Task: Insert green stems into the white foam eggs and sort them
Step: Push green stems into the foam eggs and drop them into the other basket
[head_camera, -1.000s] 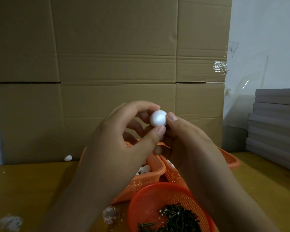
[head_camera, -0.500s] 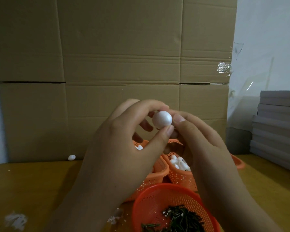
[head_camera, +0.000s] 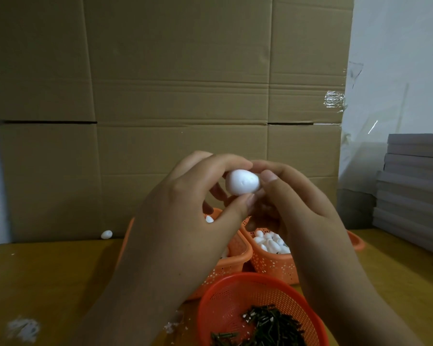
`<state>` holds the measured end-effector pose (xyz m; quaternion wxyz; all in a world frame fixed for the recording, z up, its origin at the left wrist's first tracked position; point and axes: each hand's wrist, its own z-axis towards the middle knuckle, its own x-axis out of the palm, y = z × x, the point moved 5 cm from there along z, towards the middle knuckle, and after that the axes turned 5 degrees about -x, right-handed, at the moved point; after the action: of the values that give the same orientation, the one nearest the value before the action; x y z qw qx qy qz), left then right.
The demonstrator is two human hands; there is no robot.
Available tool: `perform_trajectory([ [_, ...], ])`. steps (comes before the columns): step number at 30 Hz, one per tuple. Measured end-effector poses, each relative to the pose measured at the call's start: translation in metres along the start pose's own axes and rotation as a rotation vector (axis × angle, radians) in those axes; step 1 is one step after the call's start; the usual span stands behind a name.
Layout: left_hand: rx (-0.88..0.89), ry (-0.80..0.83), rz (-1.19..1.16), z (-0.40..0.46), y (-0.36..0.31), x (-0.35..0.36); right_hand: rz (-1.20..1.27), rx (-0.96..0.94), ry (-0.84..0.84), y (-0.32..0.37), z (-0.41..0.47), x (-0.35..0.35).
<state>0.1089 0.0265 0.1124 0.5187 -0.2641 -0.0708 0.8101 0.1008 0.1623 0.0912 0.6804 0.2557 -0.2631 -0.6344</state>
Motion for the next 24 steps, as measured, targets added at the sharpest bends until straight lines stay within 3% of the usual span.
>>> perform_trajectory([
  [5, -0.012, -0.014, 0.019, 0.000, 0.001, 0.001, -0.087, -0.020, -0.030, 0.002, 0.001, -0.004],
  [13, -0.129, 0.053, -0.224, -0.001, 0.009, 0.002, 0.039, 0.123, 0.035, 0.000, 0.001, 0.000],
  [19, -0.112, -0.025, -0.188, 0.001, 0.010, 0.000, -0.122, 0.012, -0.118, 0.010, -0.005, -0.004],
  [24, -0.065, -0.070, -0.063, 0.002, 0.006, -0.004, -0.144, 0.006, -0.107, 0.013, -0.005, -0.004],
])
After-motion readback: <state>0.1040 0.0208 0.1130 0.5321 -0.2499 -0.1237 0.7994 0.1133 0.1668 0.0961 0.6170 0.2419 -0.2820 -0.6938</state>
